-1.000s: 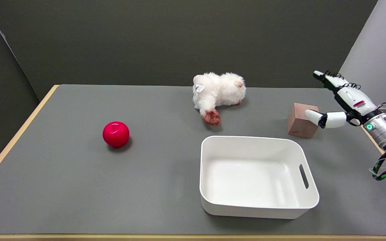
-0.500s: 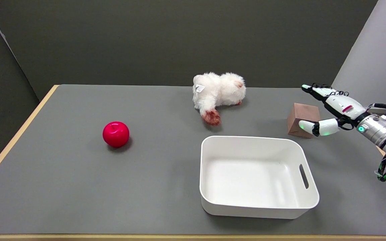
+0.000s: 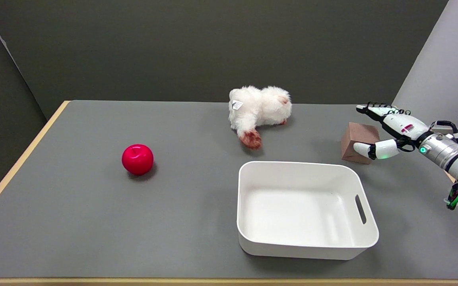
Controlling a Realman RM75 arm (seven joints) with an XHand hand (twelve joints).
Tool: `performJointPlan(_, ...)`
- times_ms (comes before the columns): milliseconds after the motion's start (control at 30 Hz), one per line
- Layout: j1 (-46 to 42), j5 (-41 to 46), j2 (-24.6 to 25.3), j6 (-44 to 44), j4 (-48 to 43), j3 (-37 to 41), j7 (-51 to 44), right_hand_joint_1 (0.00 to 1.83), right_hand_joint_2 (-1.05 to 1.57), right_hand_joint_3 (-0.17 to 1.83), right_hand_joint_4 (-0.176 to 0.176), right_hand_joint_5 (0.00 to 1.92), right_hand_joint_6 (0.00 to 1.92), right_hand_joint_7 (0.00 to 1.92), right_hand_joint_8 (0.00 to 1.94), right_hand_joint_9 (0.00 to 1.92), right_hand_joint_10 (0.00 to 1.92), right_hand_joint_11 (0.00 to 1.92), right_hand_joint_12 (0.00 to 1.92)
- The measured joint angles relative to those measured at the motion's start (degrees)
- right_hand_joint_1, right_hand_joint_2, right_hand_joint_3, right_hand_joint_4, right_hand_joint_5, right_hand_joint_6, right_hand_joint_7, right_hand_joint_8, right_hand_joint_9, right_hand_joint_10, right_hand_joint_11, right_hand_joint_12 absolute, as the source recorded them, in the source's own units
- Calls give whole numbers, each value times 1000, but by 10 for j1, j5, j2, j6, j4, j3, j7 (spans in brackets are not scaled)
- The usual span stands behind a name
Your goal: Pick up wooden cube.
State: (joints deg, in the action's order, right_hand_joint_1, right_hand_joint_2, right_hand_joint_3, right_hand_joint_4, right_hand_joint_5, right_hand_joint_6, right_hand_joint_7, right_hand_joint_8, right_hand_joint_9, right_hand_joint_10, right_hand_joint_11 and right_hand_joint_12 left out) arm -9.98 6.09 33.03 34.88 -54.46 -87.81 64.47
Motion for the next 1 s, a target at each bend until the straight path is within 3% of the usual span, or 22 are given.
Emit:
performJointPlan(167, 15, -7, 6, -9, 19, -6, 3, 494, 496, 956, -105, 49, 443, 43, 358, 1, 456, -1, 714)
performJointPlan(300, 25, -12, 11, -15, 31, -10, 4, 412, 522, 856, -120, 100, 343, 96, 253, 11, 449, -1, 719)
performJointPlan(733, 50, -19, 21, -35, 48, -20, 5, 400, 524, 844, -118, 111, 332, 100, 239, 16, 446, -1, 716)
performJointPlan(800, 54, -20, 22, -37, 49, -23, 5, 377, 494, 931, -112, 82, 422, 94, 325, 24, 461, -1, 753)
performJointPlan(900, 61, -21, 25, -41, 51, -28, 5, 413, 532, 861, -113, 127, 343, 157, 254, 43, 473, -1, 789)
performJointPlan(1000, 71, -21, 27, -43, 55, -37, 6, 413, 520, 930, -119, 110, 418, 173, 335, 43, 534, -1, 858)
